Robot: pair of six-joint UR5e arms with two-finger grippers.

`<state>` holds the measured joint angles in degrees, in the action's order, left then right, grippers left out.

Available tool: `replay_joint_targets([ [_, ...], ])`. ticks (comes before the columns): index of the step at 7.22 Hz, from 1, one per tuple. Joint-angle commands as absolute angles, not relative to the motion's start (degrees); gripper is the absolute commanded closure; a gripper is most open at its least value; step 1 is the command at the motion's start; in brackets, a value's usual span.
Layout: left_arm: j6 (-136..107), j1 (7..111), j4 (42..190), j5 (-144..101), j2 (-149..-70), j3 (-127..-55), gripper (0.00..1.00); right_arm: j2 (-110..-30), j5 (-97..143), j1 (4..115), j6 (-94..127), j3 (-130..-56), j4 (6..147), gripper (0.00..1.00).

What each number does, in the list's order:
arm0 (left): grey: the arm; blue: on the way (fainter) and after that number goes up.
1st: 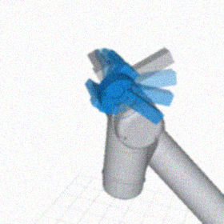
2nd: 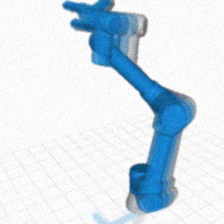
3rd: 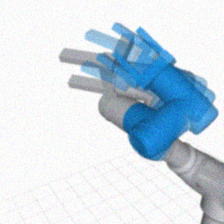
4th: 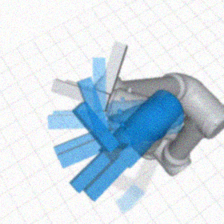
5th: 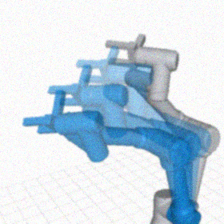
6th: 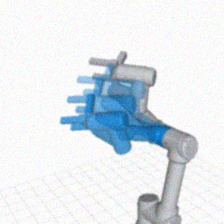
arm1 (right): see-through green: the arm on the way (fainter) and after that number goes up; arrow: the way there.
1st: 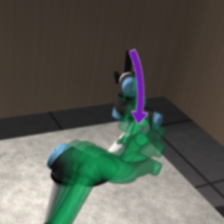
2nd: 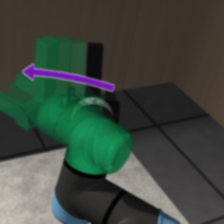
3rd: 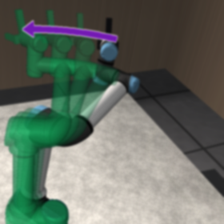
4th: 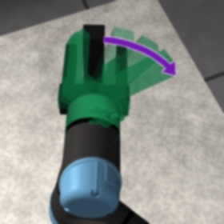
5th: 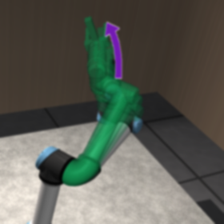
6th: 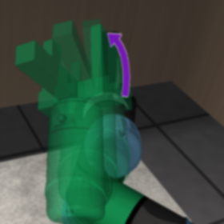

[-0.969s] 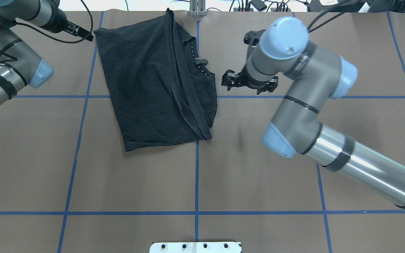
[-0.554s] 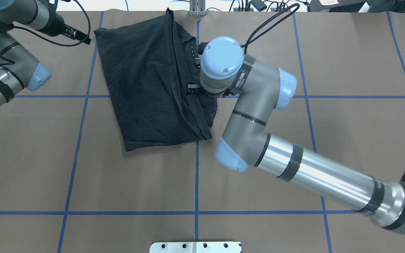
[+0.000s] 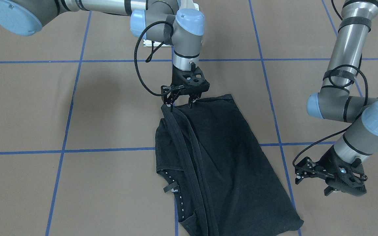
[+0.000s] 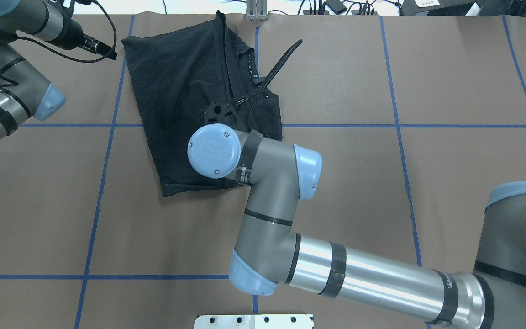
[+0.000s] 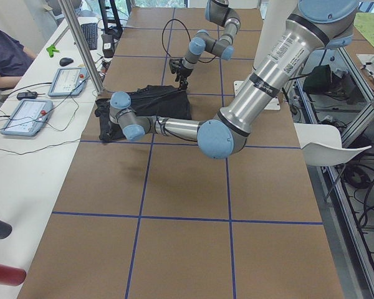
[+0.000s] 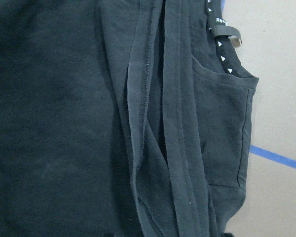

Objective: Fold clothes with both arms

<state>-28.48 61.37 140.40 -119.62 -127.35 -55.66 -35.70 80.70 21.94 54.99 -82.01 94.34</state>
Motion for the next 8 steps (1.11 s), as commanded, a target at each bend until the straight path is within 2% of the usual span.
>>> replay_joint_targets([
  [1, -28.48, 61.35, 140.45, -119.62, -127.09, -55.63, 0.00, -34.02, 75.77, 20.13, 52.40, -79.12, 94.75, 0.48],
  [3, -28.48, 61.35, 140.36, -119.62, -127.00, -55.72, 0.00, -34.01, 74.01, 20.65, 50.11, -78.31, 94.22, 0.57],
  [8, -28.48, 61.35, 140.36, -119.62, -127.00, -55.63, 0.00, -33.93, 74.27, 20.92, 50.45, -74.44, 87.01, 0.57],
])
